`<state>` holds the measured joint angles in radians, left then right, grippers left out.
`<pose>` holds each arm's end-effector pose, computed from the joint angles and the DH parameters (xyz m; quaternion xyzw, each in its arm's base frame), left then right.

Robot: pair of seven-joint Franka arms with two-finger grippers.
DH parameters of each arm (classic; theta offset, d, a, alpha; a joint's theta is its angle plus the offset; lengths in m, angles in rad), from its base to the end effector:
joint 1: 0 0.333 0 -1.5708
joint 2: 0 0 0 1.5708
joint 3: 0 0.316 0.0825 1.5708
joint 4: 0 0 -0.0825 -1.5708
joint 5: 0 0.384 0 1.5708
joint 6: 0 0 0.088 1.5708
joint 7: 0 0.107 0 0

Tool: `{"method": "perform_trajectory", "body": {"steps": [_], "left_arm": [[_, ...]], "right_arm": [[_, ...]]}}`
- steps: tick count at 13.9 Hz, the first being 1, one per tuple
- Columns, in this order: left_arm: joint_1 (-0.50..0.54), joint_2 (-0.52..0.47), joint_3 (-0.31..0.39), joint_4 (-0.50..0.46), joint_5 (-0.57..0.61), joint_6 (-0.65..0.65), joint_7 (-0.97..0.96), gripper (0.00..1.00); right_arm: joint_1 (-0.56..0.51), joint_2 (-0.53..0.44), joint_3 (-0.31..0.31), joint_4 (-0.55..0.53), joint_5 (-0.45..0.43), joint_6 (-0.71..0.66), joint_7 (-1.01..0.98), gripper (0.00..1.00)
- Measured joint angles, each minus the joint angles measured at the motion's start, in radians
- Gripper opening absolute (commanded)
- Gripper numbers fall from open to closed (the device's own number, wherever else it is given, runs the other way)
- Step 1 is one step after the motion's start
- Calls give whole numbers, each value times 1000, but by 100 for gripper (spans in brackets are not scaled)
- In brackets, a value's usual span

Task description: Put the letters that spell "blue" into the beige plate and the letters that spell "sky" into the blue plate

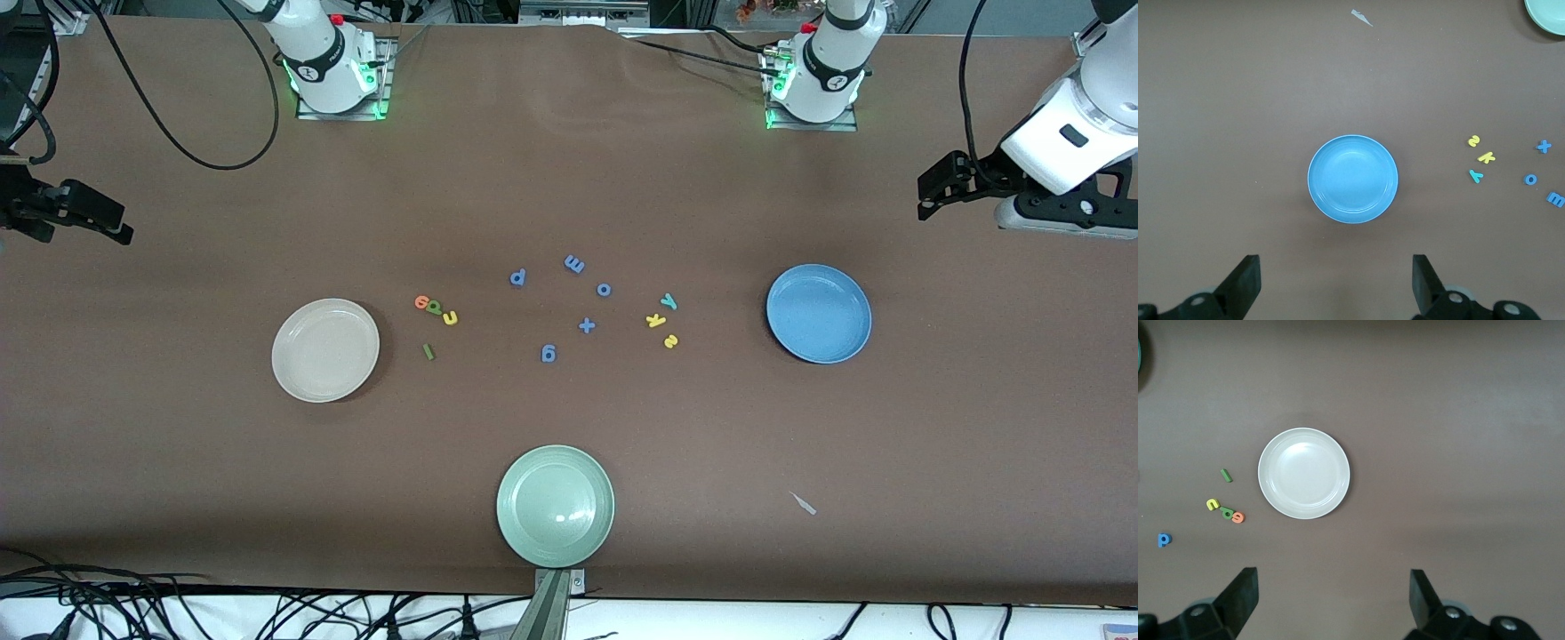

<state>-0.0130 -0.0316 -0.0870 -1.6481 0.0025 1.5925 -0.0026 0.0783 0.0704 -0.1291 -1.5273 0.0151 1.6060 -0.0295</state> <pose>0.5425 -0.0549 0.6072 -0.9987 0.0487 0.0119 0.0032 0.5788 -0.0252 0.6086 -0.9999 0.0107 -0.0046 0.0028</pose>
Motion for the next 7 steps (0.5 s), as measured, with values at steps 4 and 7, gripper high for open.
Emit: {"method": "perform_trajectory", "body": {"steps": [4, 7], "left_arm": [[0, 0, 0, 0, 0, 0, -1, 100], [0, 6, 1, 0, 0, -8, -1, 100]], "right_arm": [[0, 0, 0, 0, 0, 0, 0, 100], [0, 0, -1, 0, 0, 0, 0, 100]]}}
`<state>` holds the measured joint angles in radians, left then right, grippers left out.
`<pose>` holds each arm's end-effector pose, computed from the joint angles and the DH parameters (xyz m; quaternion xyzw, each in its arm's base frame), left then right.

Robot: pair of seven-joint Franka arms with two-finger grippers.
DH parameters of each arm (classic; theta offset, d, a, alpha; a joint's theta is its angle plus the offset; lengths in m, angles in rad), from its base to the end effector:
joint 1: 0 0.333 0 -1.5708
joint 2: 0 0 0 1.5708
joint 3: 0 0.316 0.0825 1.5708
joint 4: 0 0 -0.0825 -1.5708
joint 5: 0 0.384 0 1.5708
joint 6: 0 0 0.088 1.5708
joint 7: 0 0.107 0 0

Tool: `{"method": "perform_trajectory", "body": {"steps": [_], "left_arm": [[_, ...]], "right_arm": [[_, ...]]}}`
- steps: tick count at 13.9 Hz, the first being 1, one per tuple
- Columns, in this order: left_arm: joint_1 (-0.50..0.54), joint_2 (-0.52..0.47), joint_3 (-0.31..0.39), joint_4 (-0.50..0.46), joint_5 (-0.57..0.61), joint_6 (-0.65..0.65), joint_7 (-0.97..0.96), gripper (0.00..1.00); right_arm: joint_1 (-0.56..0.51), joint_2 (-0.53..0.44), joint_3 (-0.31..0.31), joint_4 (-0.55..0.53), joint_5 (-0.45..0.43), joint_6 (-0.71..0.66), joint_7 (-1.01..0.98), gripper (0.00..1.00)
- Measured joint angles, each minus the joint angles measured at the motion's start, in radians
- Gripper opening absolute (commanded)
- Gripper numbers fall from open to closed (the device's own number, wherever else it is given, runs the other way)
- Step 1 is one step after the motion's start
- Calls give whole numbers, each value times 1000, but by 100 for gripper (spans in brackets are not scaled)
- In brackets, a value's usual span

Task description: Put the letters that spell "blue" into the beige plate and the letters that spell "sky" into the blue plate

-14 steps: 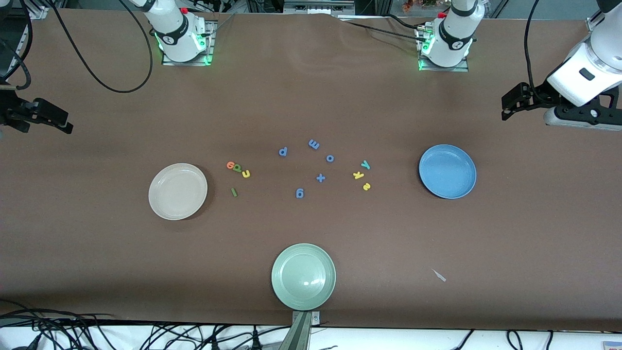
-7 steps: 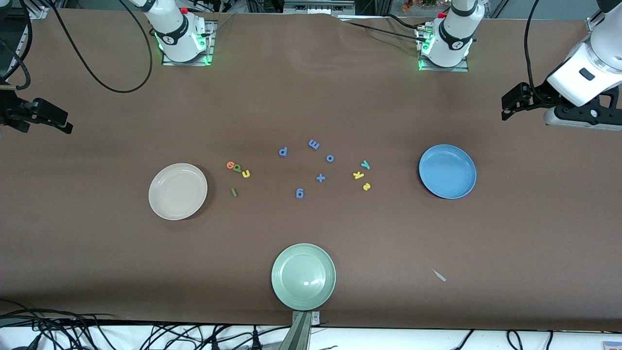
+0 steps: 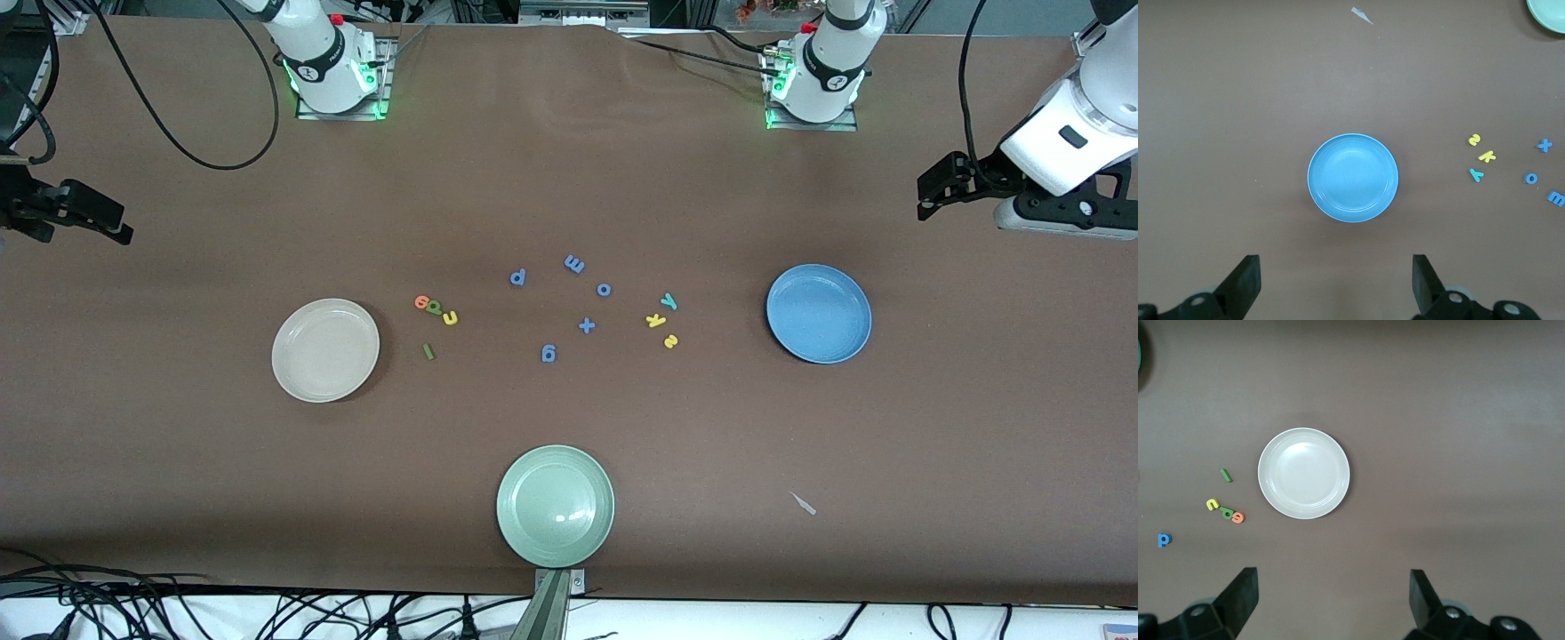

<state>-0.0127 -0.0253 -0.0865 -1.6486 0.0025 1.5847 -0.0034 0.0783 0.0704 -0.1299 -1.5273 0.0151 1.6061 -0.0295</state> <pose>0.5434 -0.0544 0.6029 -0.9987 0.0479 0.0192 0.0033 0.5788 -0.0256 0.6086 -0.9999 0.0111 -0.0046 0.0028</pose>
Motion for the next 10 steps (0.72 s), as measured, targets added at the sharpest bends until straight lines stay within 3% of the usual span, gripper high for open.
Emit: {"method": "perform_trajectory", "body": {"steps": [5, 10], "left_arm": [[-30, 65, -27, -7, -2, -18, -15, 100], [-50, 236, -161, -8, -4, 98, -297, 100]], "right_arm": [[-1, 0, -25, 0, 0, -1, 0, 100], [-1, 3, -66, 0, 56, -1, -4, 100]]}}
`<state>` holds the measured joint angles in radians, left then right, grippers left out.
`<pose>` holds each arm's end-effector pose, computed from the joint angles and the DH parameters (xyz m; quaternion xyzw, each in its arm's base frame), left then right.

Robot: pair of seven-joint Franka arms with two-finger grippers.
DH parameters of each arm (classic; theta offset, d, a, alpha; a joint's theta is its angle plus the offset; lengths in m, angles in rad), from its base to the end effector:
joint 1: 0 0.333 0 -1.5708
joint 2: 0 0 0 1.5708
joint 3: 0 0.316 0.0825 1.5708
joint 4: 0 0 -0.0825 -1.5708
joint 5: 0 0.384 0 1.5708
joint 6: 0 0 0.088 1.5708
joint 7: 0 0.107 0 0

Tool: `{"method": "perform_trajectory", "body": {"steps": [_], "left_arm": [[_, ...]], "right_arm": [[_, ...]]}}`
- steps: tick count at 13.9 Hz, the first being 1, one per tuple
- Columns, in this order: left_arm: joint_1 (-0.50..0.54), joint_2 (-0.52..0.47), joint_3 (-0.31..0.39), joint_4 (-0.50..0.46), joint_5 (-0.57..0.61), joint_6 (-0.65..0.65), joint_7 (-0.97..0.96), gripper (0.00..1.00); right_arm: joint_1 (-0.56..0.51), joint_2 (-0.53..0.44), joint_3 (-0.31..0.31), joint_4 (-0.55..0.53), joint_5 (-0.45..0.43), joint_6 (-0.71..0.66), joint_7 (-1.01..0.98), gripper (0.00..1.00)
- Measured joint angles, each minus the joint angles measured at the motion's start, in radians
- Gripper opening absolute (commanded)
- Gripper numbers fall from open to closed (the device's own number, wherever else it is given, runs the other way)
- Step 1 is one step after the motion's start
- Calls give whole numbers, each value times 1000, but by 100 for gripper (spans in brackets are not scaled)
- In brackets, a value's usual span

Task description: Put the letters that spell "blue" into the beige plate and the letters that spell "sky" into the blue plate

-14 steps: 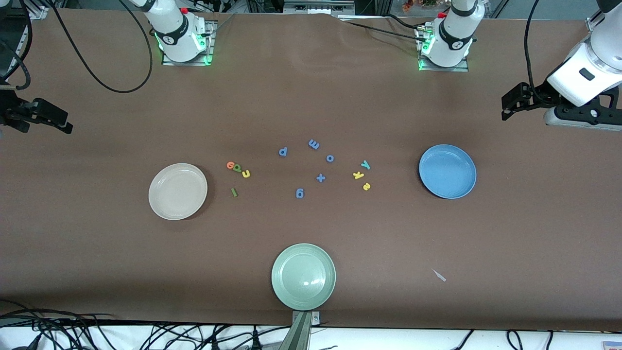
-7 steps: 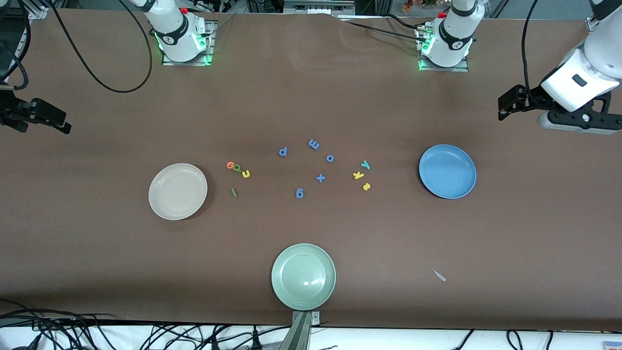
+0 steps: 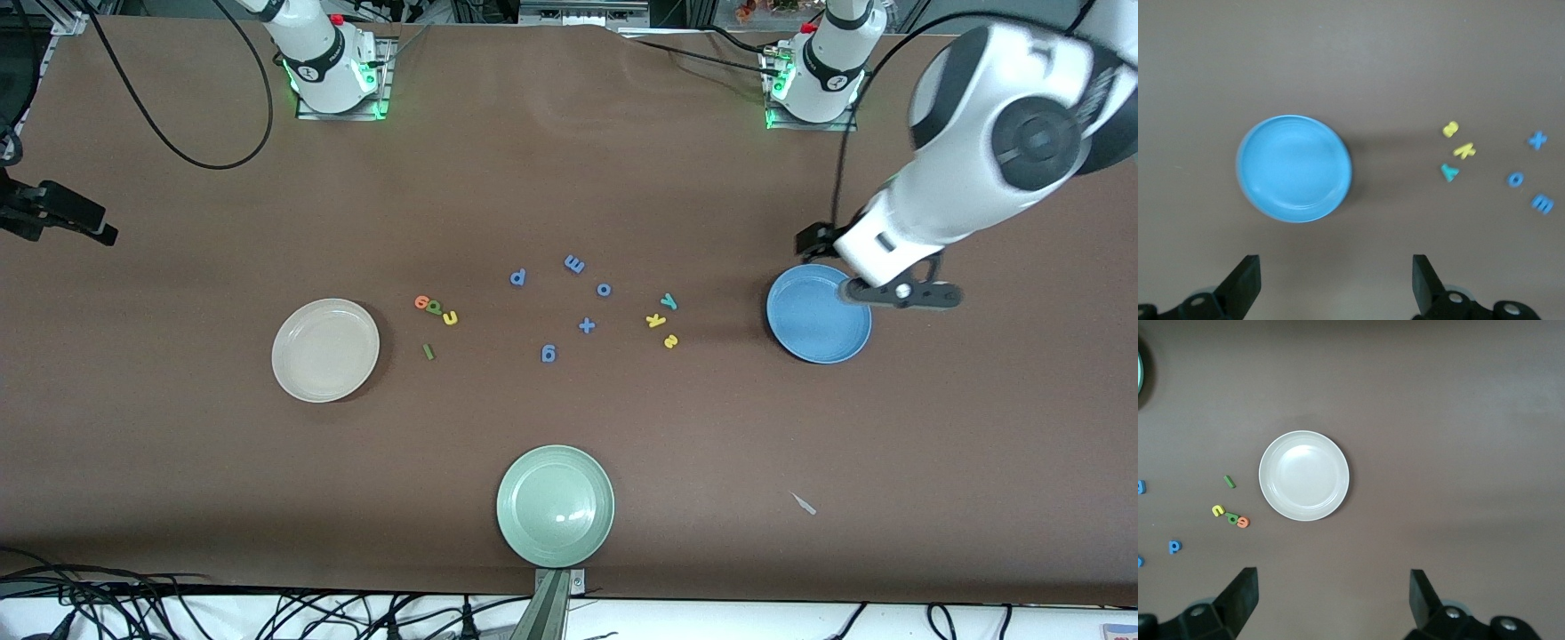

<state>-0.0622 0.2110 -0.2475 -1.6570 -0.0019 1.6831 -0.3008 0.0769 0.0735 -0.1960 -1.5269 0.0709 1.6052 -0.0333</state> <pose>0.5785 -0.1744 0.4734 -0.9957 0.0039 0.0930 0.0013 0.5772 -0.0574 0.6076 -0.9986 0.0437 -0.0052 0.0280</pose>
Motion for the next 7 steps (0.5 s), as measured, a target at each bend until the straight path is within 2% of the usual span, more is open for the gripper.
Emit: {"method": "perform_trajectory", "body": {"steps": [2, 7], "left_arm": [[-3, 65, -49, -1, 0, 44, -124, 100], [-24, 220, -146, -4, 0, 162, -327, 100]], "right_arm": [[0, 0, -19, 2, 8, 1, 0, 100], [9, 11, -8, 2, 13, -6, -3, 100]]}}
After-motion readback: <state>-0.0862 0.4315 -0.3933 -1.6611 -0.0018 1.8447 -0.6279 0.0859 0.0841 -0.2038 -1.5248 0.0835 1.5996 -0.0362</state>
